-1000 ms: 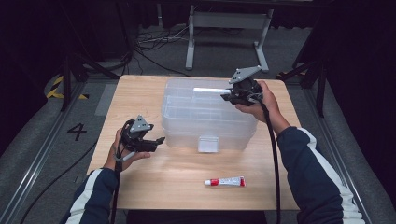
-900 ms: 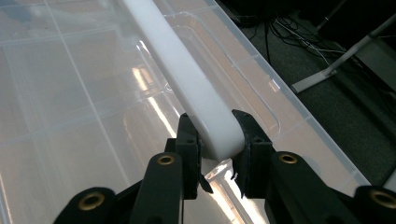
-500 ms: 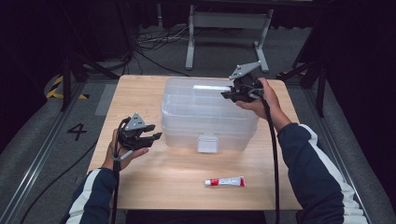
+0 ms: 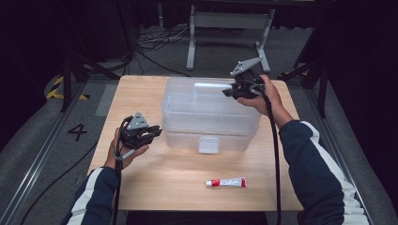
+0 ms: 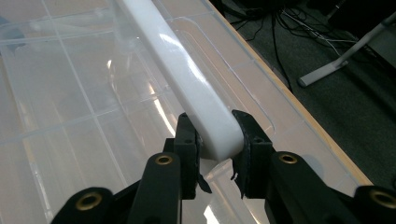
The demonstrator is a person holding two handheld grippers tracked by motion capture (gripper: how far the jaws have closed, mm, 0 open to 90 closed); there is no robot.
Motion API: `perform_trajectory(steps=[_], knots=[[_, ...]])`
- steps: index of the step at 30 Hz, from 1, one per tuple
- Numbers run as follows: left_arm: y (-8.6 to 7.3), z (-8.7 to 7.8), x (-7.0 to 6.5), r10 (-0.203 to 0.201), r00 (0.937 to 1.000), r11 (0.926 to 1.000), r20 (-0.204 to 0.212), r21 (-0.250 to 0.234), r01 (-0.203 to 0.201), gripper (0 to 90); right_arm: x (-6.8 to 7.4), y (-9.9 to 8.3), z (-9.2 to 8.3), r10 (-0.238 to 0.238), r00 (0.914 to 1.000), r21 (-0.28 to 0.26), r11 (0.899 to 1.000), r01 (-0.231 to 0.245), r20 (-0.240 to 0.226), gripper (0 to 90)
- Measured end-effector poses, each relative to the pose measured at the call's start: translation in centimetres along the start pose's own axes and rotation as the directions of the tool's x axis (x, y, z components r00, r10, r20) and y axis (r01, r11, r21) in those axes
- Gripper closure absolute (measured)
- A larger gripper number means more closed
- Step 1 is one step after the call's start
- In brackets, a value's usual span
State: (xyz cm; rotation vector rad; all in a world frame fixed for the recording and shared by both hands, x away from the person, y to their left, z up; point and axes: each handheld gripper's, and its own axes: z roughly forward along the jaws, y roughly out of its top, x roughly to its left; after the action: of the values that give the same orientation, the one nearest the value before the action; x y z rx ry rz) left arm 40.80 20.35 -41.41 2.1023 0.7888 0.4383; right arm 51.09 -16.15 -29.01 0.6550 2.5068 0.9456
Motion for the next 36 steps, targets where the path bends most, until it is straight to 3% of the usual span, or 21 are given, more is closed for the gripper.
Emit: perform_trajectory(steps=[14,21,36], knots=[[0.7,0.1,-0.1,-0.002,1.0,0.9996,-0.002,-0.027,0.002,85.5,-0.7,0.7,-0.1,0.016,0.9999,0.006,1.0,-0.016,0.003,72.5],[1.2,0.1,0.0,-0.022,0.9996,0.9972,0.018,-0.071,0.023,89.5,-0.8,0.9,-0.1,0.012,0.9999,0.015,1.0,-0.012,0.001,72.3],[1.3,0.3,-0.1,-0.004,0.9999,0.9968,-0.016,-0.08,0.003,89.9,-0.7,0.9,-0.4,0.019,0.9997,0.007,1.0,-0.019,0.016,71.5]])
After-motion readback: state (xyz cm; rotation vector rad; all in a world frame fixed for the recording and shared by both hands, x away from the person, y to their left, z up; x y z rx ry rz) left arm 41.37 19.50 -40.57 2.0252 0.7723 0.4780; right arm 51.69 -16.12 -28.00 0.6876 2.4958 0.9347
